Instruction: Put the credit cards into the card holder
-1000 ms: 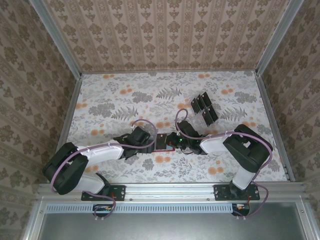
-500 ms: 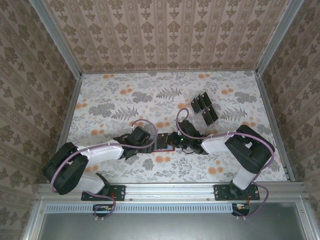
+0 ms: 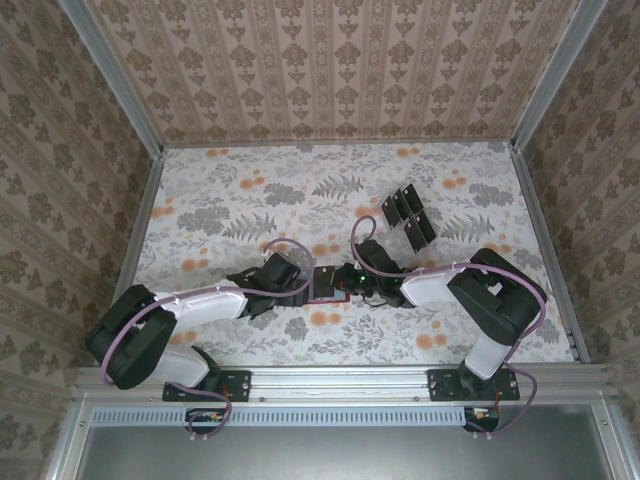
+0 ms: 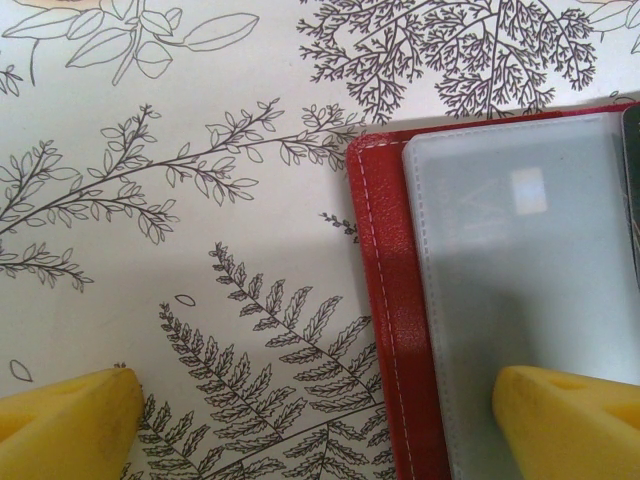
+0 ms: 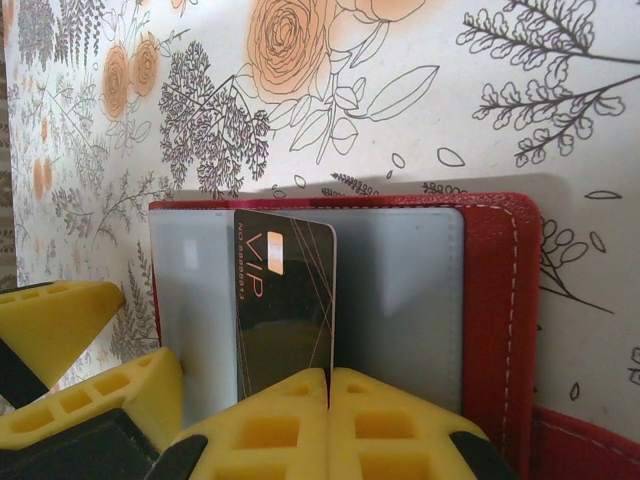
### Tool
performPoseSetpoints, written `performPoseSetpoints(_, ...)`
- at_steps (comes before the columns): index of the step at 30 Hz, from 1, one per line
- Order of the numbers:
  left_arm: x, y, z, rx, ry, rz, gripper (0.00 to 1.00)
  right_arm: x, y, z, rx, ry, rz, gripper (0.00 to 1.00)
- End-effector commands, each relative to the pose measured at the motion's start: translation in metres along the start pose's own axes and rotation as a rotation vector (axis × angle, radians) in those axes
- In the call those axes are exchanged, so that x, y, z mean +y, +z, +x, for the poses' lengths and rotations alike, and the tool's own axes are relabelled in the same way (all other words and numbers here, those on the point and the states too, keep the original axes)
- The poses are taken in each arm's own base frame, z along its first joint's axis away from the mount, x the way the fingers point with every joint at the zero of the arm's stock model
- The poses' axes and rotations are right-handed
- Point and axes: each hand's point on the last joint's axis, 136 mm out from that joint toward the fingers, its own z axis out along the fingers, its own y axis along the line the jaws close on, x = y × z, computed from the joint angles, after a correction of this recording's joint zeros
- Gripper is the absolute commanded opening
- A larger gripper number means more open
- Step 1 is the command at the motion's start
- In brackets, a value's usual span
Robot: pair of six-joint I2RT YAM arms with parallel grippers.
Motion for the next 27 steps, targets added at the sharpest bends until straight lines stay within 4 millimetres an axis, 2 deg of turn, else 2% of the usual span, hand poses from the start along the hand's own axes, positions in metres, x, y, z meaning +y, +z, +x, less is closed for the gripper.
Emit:
performPoseSetpoints(1,0.023,0.006,0.032,0.104,0.011,-0.078,1.00,-0.005,0.005,0.009,0.039,-0.024,0.023,0.00)
performPoseSetpoints(19,0.022,0.007,0.032,0.106,0.012,-0.078,1.00,-0.004,0.004,0.024,0.092,-0.034,0.002,0.00)
performPoseSetpoints(27,0.022,0.007,0.033,0.108,0.011,-0.079,1.00,-0.003,0.010,0.022,0.079,-0.003,0.001,0.00)
